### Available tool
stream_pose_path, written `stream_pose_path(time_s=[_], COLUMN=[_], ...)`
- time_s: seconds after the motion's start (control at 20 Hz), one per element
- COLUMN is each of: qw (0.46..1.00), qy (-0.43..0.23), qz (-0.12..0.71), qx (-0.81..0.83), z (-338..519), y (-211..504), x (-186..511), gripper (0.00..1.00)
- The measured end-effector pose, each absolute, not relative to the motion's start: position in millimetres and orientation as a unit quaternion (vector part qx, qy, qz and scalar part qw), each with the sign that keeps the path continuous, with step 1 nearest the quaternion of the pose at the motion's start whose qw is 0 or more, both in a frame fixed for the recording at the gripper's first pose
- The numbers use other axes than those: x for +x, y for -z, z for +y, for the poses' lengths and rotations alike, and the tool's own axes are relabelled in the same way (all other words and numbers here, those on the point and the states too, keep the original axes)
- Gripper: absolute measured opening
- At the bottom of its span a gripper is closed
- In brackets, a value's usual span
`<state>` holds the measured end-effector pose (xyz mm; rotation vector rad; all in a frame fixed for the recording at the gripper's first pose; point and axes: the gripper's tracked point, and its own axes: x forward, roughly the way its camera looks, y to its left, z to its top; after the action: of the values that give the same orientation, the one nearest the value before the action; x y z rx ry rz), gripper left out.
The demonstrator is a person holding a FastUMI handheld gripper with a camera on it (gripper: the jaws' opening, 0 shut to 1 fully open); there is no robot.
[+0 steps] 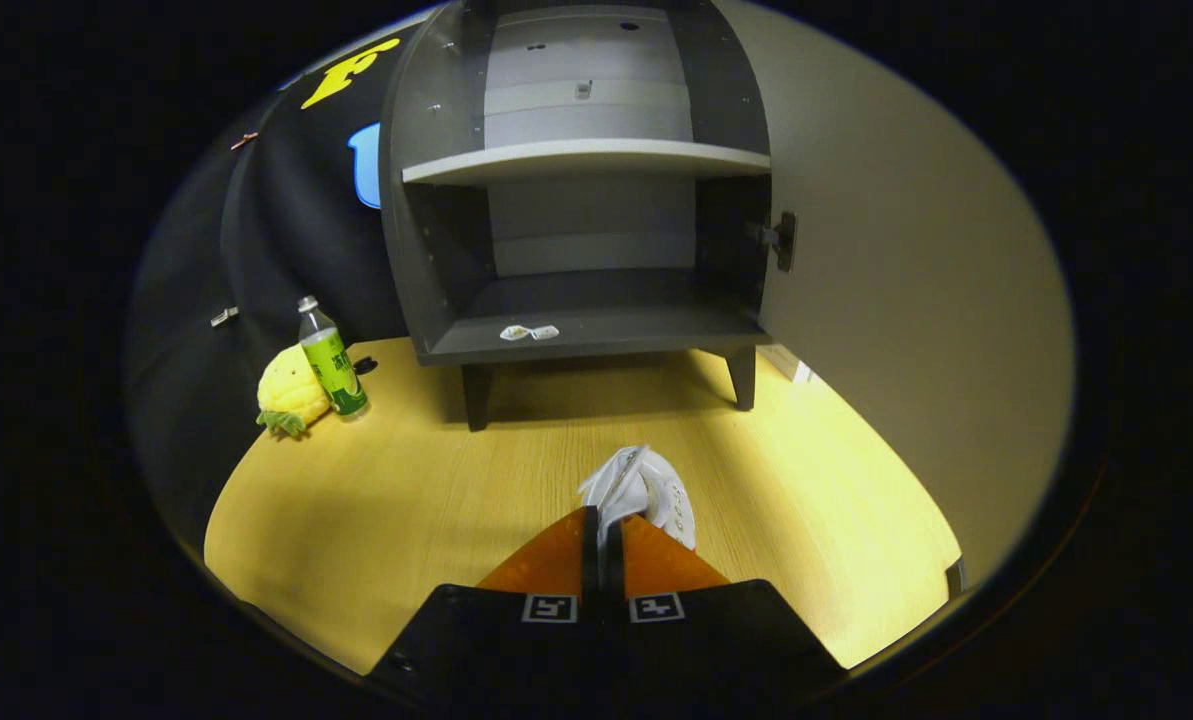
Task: Open the shoe cabinet door, grab the shoes and put them into the shoe cabinet, then close the shoe cabinet door.
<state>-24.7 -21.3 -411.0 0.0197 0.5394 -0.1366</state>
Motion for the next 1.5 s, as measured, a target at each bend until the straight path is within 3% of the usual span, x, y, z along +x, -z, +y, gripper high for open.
stream_pose_path(time_s=[0.95, 1.5], qw=[0.993, 0.995], qy=[0.012, 0.074], qz=[0.119, 0.063], qx=[-0.017, -0.039], z=[-24.5, -30.2], y=[154.6, 118.2], x=[33.9, 170.8], gripper=[0.04, 0.04])
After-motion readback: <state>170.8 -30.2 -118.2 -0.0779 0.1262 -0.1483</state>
